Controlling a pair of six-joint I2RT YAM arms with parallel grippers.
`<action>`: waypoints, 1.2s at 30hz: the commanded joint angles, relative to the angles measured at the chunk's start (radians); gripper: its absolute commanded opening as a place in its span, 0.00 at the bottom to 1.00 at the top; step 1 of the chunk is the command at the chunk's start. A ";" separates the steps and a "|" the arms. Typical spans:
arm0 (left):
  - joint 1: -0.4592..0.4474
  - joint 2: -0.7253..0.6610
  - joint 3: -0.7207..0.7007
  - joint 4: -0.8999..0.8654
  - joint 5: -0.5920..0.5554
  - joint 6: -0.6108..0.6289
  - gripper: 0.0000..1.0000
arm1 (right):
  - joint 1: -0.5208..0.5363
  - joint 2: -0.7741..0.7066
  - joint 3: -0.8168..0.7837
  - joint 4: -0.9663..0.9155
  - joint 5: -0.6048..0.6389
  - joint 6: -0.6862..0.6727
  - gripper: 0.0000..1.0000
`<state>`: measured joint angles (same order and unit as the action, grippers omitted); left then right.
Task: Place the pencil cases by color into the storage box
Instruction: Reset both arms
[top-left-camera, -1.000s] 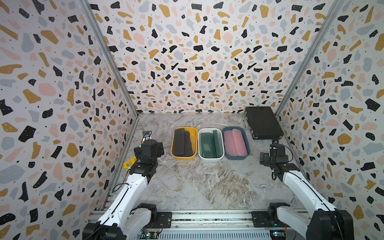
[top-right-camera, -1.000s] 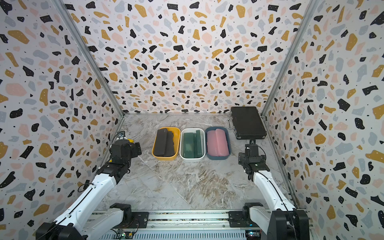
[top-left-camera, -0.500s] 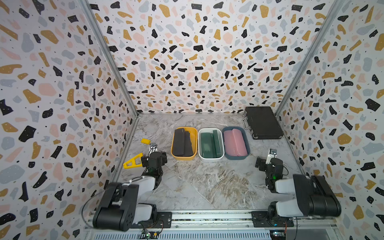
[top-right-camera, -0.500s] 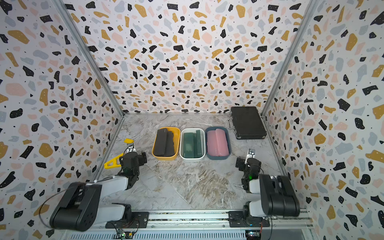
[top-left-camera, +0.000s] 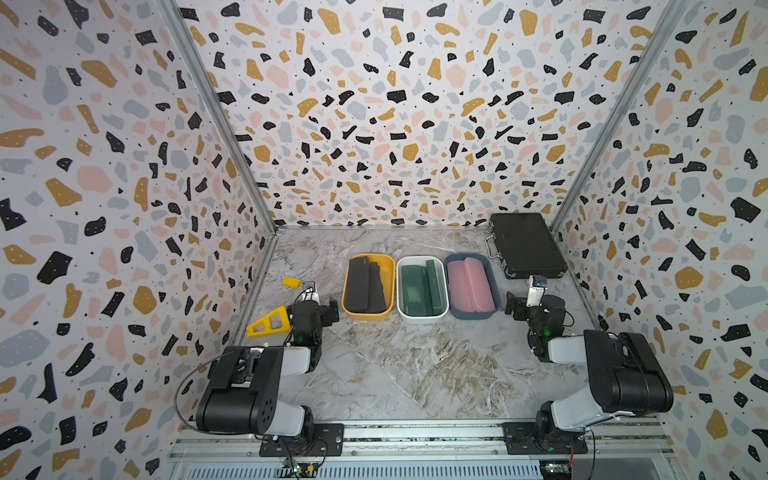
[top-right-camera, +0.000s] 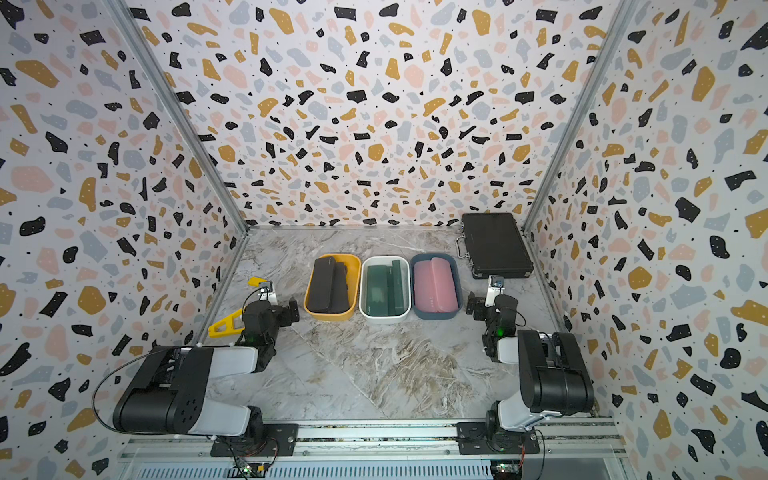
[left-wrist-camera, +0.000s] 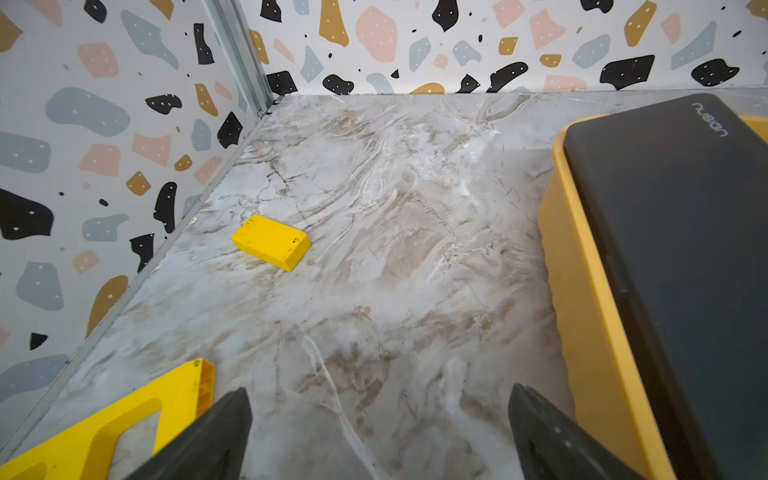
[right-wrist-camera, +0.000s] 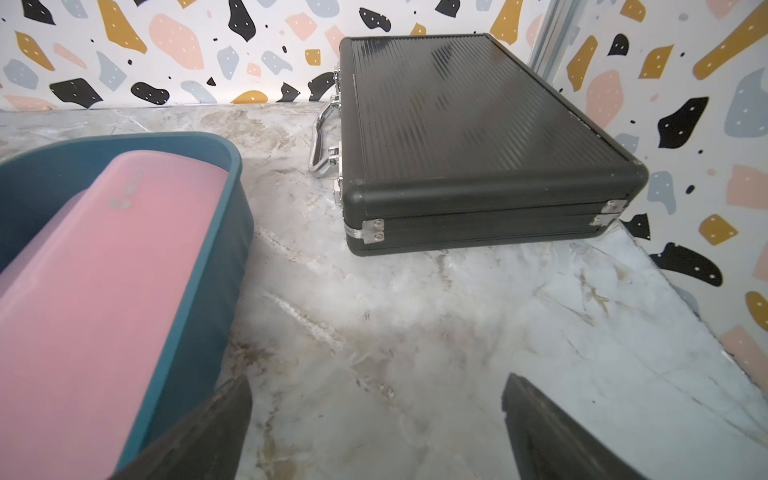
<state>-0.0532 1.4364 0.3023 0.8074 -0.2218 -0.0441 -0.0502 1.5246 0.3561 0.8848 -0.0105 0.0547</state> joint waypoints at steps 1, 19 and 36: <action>0.003 -0.011 0.017 0.046 0.016 0.006 1.00 | 0.003 -0.019 -0.004 -0.014 0.014 -0.001 0.99; 0.003 -0.011 0.017 0.046 0.016 0.006 1.00 | 0.006 -0.012 0.000 -0.014 0.015 -0.004 0.99; 0.003 -0.012 0.017 0.046 0.016 0.008 1.00 | 0.000 -0.632 0.318 -0.728 -0.065 0.030 1.00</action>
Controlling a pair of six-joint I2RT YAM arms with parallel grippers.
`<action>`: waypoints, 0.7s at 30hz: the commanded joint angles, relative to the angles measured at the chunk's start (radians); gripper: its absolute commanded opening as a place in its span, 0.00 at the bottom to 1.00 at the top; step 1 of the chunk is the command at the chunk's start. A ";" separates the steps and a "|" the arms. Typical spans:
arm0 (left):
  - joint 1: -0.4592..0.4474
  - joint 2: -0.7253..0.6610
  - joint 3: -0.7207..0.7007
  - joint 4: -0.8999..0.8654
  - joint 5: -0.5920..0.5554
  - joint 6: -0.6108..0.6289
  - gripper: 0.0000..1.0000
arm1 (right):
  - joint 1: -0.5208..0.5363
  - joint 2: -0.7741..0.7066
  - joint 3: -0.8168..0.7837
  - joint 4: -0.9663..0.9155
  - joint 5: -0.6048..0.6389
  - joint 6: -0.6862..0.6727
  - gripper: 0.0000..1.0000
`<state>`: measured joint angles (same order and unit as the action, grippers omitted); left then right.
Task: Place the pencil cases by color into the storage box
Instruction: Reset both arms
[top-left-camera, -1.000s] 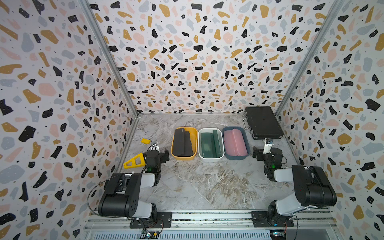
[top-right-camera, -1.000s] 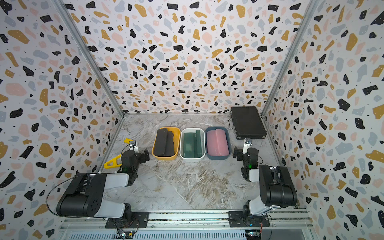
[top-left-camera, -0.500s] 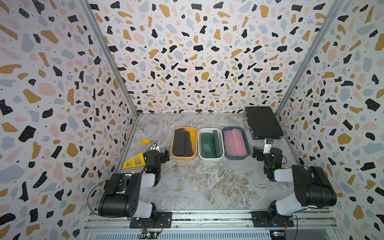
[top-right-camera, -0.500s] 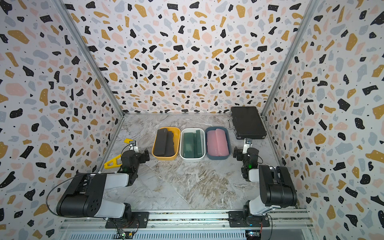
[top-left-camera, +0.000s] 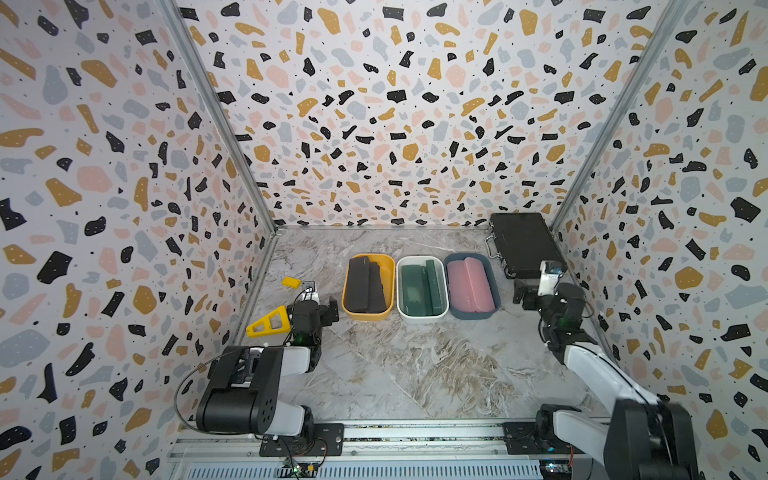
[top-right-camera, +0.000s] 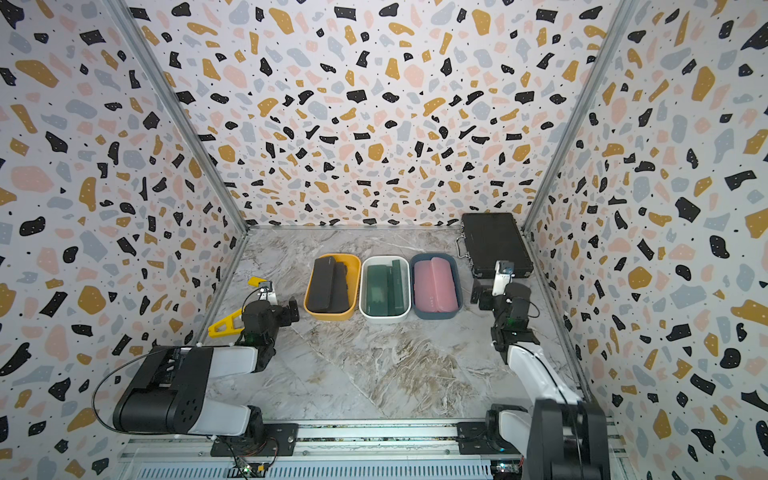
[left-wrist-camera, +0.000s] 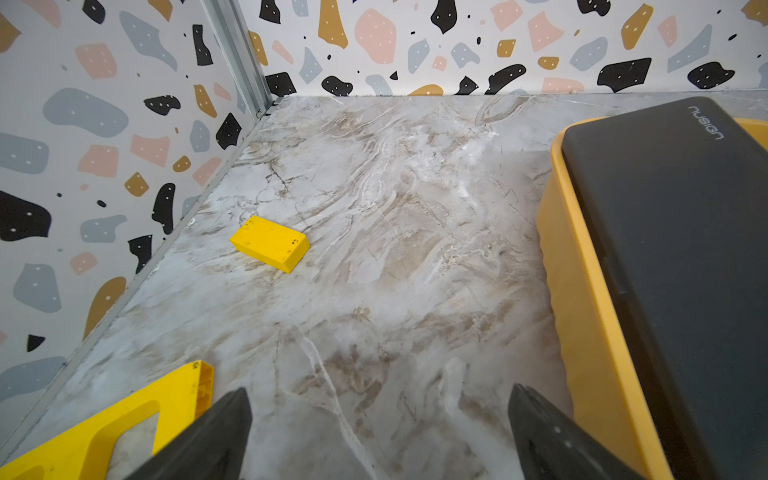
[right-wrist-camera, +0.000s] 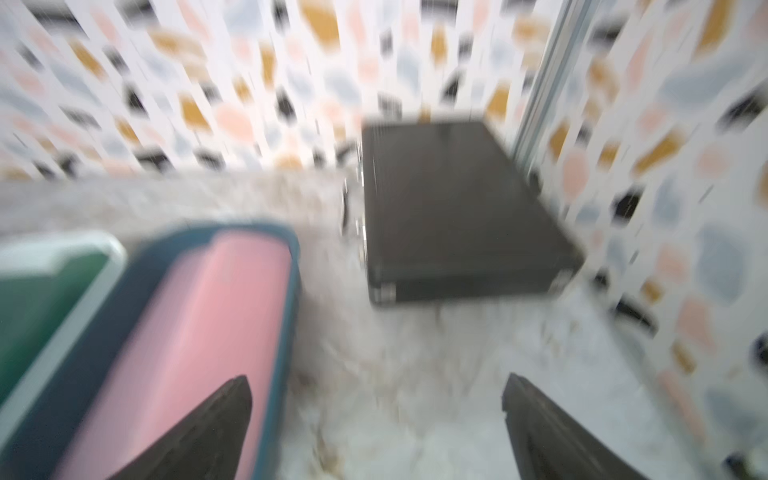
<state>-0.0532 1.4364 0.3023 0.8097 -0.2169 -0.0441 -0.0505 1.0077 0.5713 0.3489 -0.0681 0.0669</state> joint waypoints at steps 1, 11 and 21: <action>0.003 -0.011 0.017 0.043 0.011 0.007 1.00 | 0.001 -0.116 0.105 -0.209 0.013 0.012 1.00; 0.003 -0.012 0.018 0.043 0.011 0.006 1.00 | 0.001 0.202 -0.329 0.405 0.108 0.116 1.00; 0.003 -0.011 0.018 0.043 0.011 0.006 1.00 | 0.001 0.438 -0.299 0.630 0.110 0.002 1.00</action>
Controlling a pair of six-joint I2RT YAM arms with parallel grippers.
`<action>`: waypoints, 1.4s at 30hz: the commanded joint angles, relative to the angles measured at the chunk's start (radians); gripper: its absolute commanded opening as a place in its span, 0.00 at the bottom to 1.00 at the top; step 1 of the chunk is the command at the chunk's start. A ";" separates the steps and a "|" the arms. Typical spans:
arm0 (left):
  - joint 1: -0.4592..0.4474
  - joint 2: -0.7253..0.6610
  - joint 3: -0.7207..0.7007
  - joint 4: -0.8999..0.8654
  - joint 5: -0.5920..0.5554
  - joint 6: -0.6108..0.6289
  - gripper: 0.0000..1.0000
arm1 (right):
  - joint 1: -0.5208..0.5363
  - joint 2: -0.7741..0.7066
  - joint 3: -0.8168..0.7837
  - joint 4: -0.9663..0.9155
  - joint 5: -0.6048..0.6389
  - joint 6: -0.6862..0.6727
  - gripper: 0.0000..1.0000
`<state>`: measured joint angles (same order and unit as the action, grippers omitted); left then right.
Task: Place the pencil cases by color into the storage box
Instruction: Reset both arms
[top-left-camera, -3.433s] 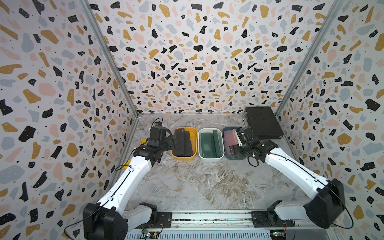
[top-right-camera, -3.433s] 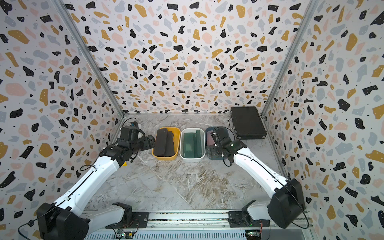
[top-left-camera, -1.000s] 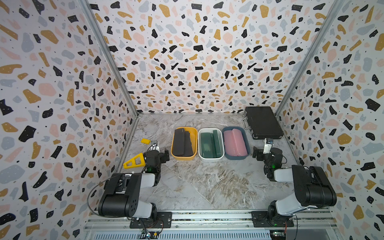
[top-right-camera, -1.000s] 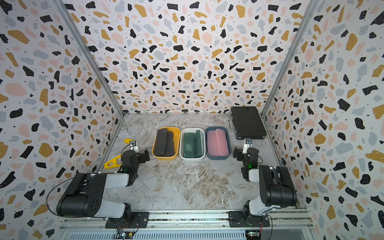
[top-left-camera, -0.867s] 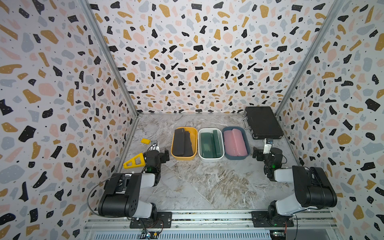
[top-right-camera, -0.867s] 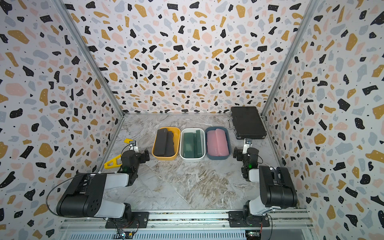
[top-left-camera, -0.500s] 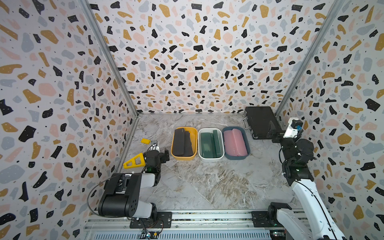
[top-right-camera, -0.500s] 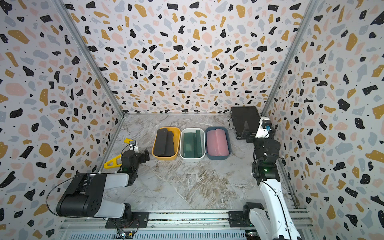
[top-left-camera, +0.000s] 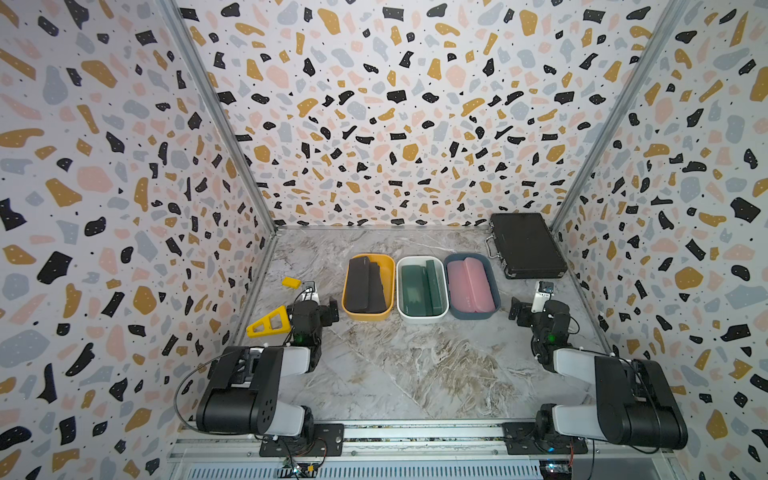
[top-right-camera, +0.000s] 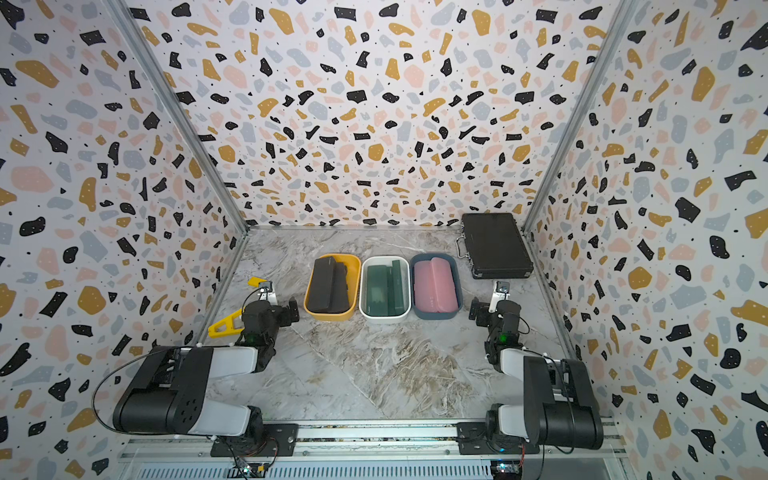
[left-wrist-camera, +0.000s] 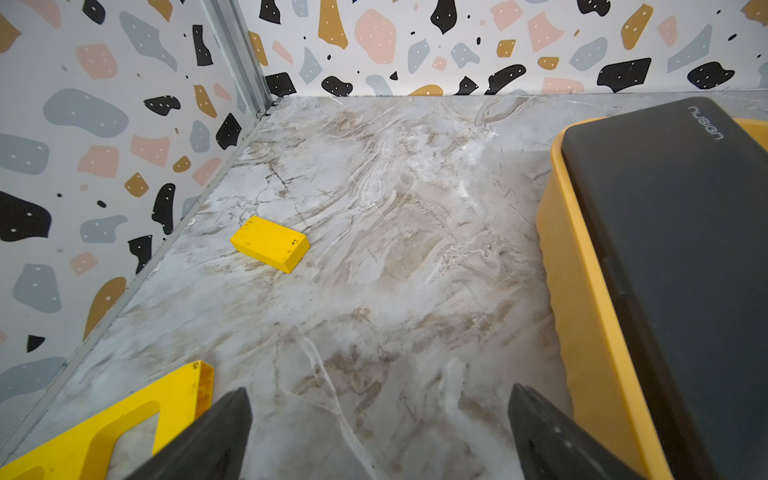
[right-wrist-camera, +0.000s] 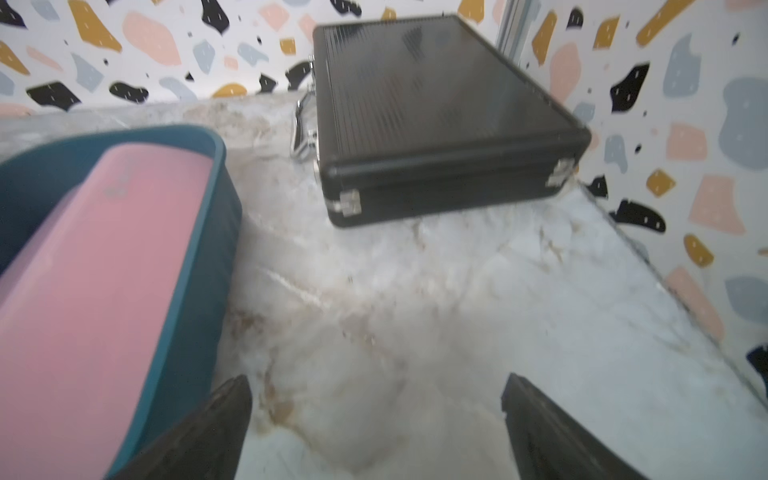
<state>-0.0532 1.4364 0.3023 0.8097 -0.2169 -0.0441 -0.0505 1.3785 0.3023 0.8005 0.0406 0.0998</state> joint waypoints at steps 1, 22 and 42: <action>0.003 -0.011 0.017 0.043 0.011 0.006 1.00 | 0.001 0.091 -0.054 0.230 0.025 -0.020 1.00; 0.003 -0.009 0.018 0.045 0.015 0.011 1.00 | 0.009 0.131 0.039 0.096 0.022 -0.031 1.00; 0.003 -0.012 0.018 0.042 0.016 0.008 1.00 | 0.008 -0.490 0.389 -0.706 -0.023 -0.073 1.00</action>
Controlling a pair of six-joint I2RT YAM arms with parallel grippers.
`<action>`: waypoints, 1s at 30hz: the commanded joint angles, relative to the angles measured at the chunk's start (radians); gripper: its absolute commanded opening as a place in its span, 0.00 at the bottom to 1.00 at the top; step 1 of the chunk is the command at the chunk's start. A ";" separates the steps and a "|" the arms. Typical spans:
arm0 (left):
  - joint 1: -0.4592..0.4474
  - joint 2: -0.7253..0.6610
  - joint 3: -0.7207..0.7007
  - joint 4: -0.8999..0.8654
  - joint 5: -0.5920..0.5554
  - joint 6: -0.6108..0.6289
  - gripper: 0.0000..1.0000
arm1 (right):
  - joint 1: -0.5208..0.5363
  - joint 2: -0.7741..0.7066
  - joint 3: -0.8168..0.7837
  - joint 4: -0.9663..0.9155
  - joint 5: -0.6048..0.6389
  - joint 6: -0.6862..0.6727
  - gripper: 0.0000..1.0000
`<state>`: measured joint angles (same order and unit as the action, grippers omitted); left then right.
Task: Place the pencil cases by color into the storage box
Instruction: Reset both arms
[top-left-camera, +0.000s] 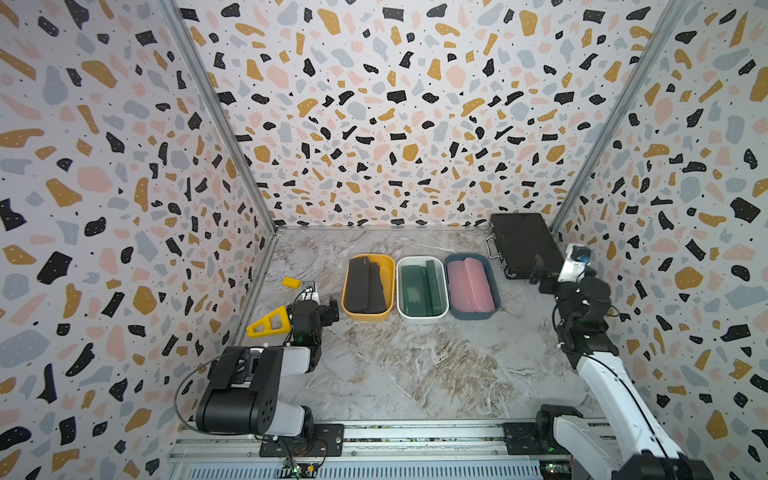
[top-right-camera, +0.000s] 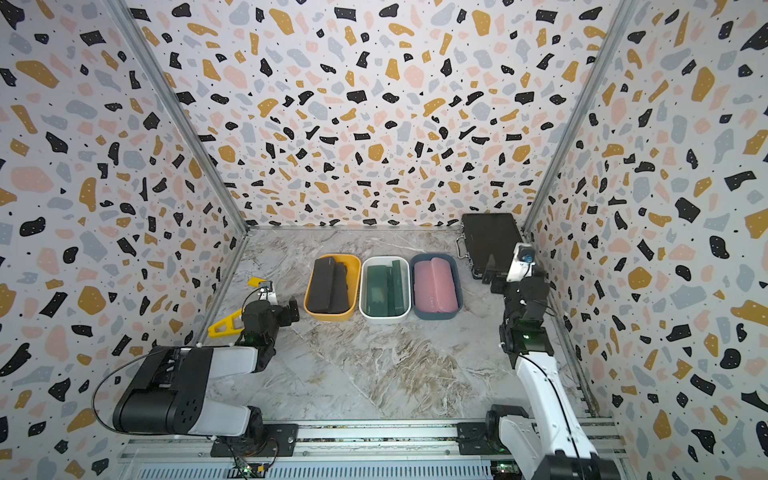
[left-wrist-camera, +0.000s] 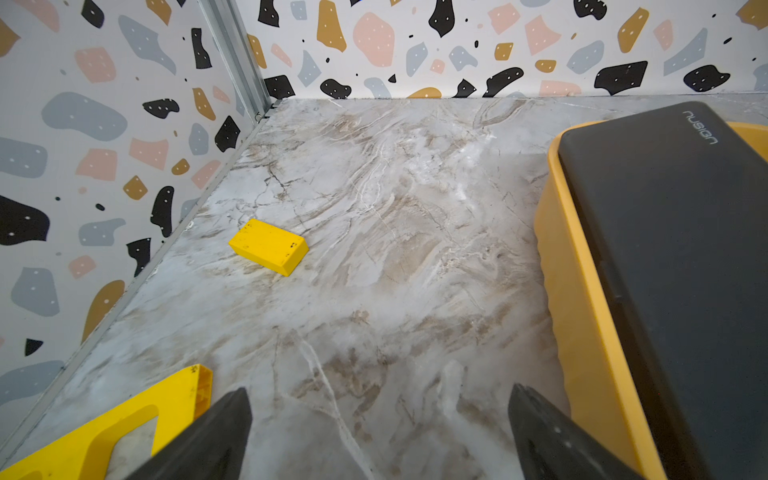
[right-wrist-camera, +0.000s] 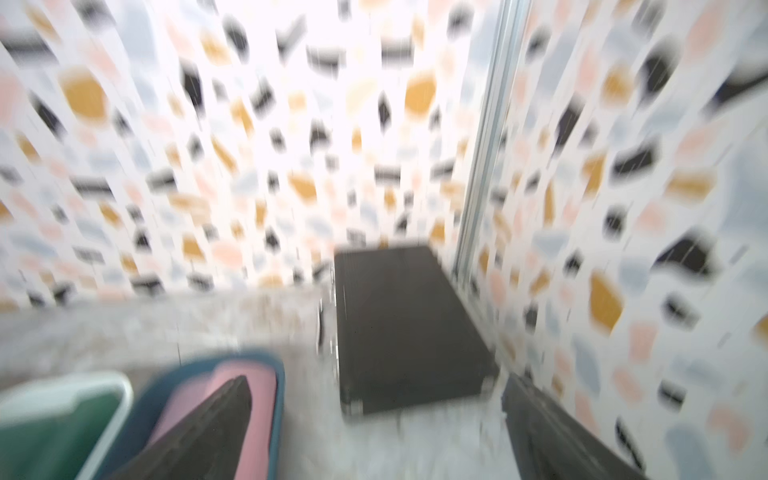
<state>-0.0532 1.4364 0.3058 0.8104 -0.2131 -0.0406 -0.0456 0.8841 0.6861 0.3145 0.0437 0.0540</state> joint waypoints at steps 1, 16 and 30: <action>0.003 -0.011 0.015 0.041 0.011 0.005 1.00 | 0.003 0.037 -0.029 -0.195 -0.025 -0.024 1.00; 0.003 -0.011 0.015 0.041 0.012 0.004 1.00 | 0.002 0.438 -0.326 0.353 0.055 0.033 1.00; 0.003 -0.001 0.023 0.036 0.014 0.005 1.00 | 0.001 0.620 -0.333 0.549 -0.016 0.005 1.00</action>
<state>-0.0532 1.4364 0.3058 0.8108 -0.2123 -0.0406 -0.0456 1.5249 0.3389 0.8310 0.0364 0.0700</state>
